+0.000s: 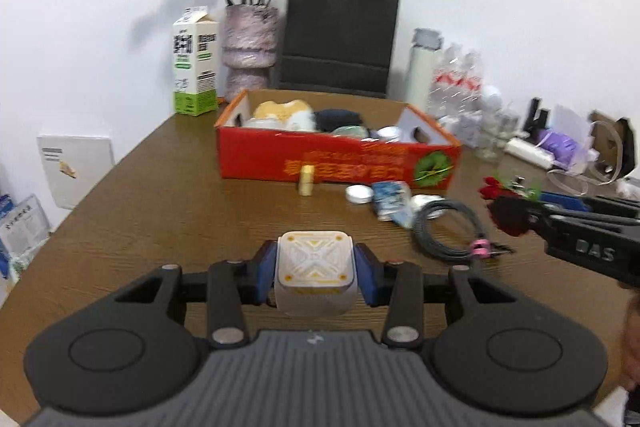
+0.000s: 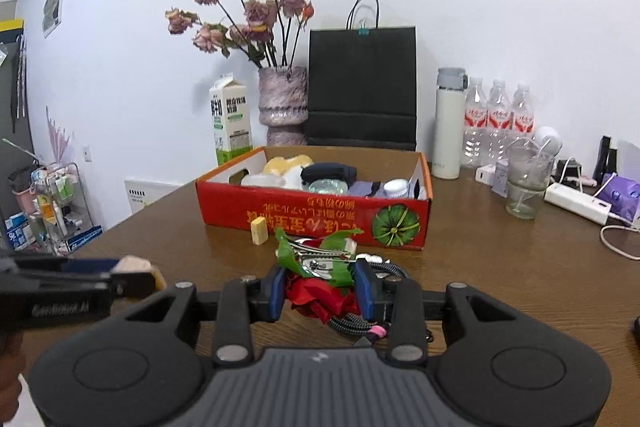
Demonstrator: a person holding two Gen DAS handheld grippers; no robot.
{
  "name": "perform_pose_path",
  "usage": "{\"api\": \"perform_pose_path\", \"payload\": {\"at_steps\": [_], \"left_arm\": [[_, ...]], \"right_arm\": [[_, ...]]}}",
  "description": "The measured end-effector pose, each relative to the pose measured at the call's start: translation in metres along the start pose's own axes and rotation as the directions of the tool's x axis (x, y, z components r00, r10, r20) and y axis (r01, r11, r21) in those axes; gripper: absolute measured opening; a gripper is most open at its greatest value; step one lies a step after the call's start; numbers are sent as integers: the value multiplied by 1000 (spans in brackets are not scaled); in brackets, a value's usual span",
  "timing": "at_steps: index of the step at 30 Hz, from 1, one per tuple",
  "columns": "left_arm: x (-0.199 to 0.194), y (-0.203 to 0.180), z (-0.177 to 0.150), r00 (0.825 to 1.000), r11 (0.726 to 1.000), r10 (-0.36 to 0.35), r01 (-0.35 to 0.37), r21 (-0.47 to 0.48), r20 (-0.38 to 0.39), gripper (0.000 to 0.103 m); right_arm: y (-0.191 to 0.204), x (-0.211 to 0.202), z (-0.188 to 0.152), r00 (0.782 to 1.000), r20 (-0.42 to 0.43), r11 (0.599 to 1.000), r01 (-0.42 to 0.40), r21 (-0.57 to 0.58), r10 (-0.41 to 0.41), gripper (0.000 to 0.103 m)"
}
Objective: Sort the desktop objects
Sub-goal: 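Carry the plug with the left tool over the box while the right tool carries the rose clip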
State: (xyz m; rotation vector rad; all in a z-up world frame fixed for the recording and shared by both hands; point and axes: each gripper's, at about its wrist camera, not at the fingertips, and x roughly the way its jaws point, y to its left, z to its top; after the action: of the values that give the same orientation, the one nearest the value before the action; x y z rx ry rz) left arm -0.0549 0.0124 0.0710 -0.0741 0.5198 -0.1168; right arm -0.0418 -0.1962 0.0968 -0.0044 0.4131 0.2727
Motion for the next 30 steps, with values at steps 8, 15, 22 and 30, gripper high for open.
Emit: {"api": "perform_pose_path", "payload": {"at_steps": [8,15,22,30], "left_arm": [[-1,-7,23,997,998,-56,55,15,54,42],[55,16,122,988,992,-123,120,40,97,42],[183,10,176,987,995,-87,92,28,-134,43],[272,12,160,959,999,-36,39,6,-280,43]], "right_arm": [[-7,-17,7,999,25,1000,25,-4,-25,34],[-31,16,63,998,55,1000,-28,-9,28,34],[-73,127,136,997,-65,996,-46,71,51,35],[-78,268,145,943,-333,1000,26,11,-21,34]]}}
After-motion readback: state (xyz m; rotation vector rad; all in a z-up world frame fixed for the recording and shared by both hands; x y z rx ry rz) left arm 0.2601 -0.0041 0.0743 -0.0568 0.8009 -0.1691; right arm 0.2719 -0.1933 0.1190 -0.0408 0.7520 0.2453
